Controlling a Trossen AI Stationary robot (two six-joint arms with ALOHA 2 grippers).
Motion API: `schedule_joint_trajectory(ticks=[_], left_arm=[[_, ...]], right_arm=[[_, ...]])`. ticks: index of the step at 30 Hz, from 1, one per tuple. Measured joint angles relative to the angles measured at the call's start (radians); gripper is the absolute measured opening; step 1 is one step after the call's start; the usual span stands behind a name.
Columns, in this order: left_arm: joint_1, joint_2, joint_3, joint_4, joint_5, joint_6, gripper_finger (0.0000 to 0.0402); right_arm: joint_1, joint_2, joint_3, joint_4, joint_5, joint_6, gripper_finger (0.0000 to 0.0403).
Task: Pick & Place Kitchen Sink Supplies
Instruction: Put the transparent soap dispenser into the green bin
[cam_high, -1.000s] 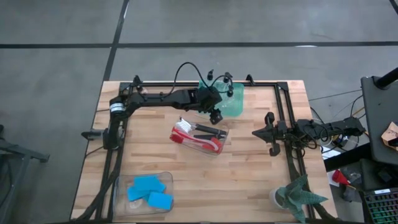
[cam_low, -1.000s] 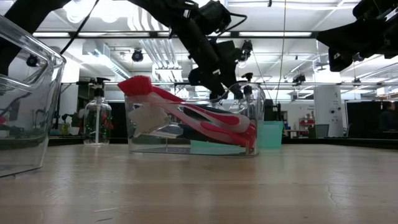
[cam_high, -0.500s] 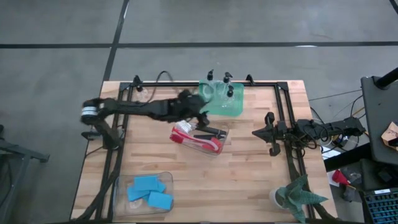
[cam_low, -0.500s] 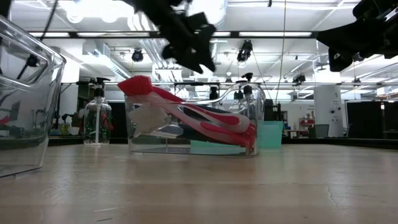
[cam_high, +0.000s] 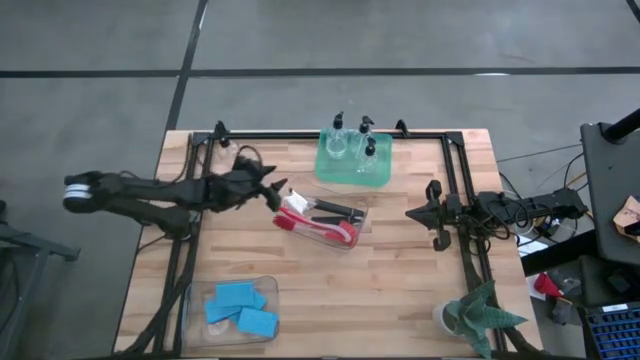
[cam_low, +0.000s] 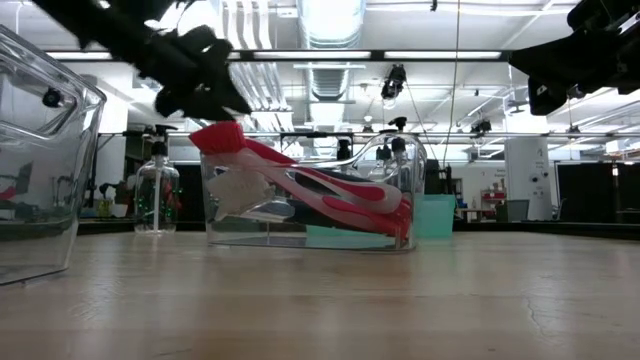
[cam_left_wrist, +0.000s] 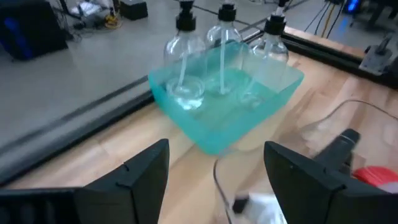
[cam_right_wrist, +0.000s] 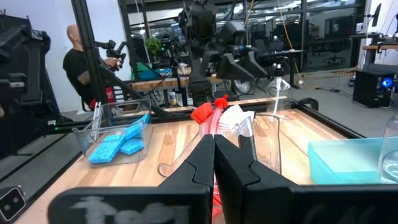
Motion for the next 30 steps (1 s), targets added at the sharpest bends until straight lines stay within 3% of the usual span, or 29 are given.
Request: schedule_joint_trajectory(ticks=[11, 20, 27, 30], left_arm=[[0.002, -0.281, -0.195, -0.039, -0.051, -0.075, 0.0252], [0.002, -0.41, -0.198, -0.278, -0.277, -0.116, 0.0252], [0.002, -0.421, -0.198, -0.398, -0.526, -0.359, 0.0252], [0.002, -0.417, -0.197, -0.412, -0.649, -0.392, 0.0252]], right_arm=[[0.0, 0.0, 0.0, 0.0, 0.0, 0.0, 0.0008], [0.0, 0.0, 0.0, 0.0, -0.001, 0.0, 0.0008], [0.0, 0.0, 0.0, 0.0, -0.001, 0.001, 0.0008], [0.0, 0.0, 0.0, 0.0, -0.001, 0.0, 0.0008]])
